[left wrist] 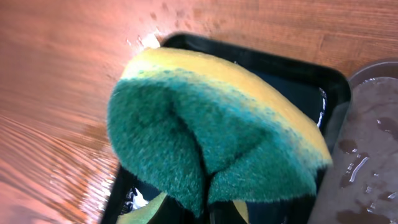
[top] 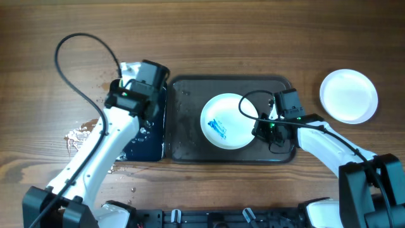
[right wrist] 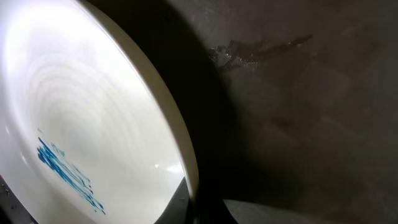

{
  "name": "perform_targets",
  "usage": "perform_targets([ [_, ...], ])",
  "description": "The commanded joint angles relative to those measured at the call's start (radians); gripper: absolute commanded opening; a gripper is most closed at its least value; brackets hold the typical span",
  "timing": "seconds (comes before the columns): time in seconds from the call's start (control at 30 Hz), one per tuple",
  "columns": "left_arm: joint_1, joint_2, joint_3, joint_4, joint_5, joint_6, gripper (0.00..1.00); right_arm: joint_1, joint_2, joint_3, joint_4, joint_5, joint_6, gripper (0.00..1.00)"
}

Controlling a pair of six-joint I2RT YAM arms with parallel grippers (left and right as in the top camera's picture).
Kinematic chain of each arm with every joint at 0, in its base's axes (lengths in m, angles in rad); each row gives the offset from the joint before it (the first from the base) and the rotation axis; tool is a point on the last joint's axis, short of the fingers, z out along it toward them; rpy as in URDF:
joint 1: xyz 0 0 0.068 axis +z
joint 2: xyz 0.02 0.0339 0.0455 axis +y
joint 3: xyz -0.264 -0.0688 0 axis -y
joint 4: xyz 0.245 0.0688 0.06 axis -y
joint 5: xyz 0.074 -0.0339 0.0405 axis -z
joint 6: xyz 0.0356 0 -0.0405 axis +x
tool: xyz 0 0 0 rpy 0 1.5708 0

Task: Clean dirty plates on tray and stack at the side
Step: 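Grasp the green sponge in the black tray with the left gripper, then scrub the blue paint on the held plate with the left sponge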

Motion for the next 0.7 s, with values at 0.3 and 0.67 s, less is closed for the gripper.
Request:
perform_targets([
  [0.3,0.218,0.106,0.011,0.024,0.684,0.078,0.04,0.011,0.095,-0.050,-0.021,0.021,-0.073,0.05],
  [0.67,-0.103,0.107,0.011,0.122,0.796,0.004,0.04,0.174,0.095,-0.049,0.155,0.000,-0.013,0.04],
])
